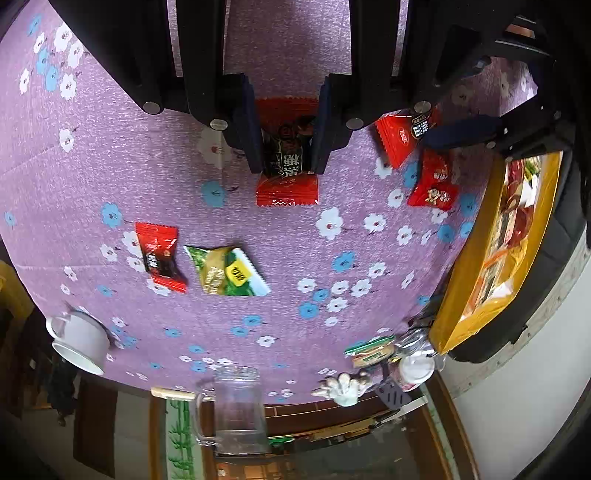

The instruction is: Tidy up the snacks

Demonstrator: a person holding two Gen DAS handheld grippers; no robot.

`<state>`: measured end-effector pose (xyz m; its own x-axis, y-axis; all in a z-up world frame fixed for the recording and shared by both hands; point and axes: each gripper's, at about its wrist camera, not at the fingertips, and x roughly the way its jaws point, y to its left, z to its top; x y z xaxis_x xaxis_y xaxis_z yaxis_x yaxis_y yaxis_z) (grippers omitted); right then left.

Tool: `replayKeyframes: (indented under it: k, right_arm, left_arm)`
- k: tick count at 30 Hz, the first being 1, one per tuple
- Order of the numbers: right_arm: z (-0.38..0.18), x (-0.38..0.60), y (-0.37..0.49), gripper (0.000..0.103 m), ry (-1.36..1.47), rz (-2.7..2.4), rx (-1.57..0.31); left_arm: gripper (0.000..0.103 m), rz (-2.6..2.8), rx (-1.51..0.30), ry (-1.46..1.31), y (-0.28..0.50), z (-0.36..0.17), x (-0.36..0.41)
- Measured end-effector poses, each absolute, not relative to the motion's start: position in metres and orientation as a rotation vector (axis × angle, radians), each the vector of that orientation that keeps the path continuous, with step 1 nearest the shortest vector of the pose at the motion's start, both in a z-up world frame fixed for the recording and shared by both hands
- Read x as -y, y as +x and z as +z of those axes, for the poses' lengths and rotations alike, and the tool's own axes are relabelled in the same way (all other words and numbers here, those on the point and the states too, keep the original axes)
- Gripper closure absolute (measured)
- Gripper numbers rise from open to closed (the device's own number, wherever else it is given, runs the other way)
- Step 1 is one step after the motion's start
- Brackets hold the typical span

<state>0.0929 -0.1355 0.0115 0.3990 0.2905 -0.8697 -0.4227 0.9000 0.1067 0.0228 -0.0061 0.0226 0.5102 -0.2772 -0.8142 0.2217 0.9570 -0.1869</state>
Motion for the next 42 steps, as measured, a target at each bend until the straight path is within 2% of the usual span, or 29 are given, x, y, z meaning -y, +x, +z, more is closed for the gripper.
replayKeyframes:
  k: [7,9,10,14,26,31,42]
  right_arm:
    - [0.013,0.138,0.094,0.076,-0.120,0.447,-1.071]
    - [0.012,0.138,0.095,0.076,-0.116,0.447,-1.074]
    - [0.012,0.138,0.095,0.076,-0.113,0.446,-1.075]
    - [0.015,0.139,0.094,0.076,-0.106,0.448,-1.063]
    - [0.024,0.139,0.091,0.076,-0.068,0.481,-1.029]
    - [0.027,0.131,0.086,0.076,-0.063,0.520,-1.007]
    - [0.027,0.118,0.078,0.076,-0.088,0.564,-0.990]
  left_arm:
    - [0.062,-0.252,-0.988,0.102,0.024,0.012,0.030]
    - [0.079,-0.233,-0.972,0.128,0.026,0.010,0.033]
    - [0.082,-0.217,-0.960,0.150,0.026,0.010,0.035]
    - [0.083,-0.220,-0.926,0.144,0.025,0.010,0.035]
    - [0.083,-0.256,-0.824,-0.121,0.026,0.028,-0.008]
    - [0.083,-0.218,-0.753,-0.143,0.022,0.039,-0.020]
    - [0.083,-0.199,-0.734,-0.136,0.020,0.041,-0.025]
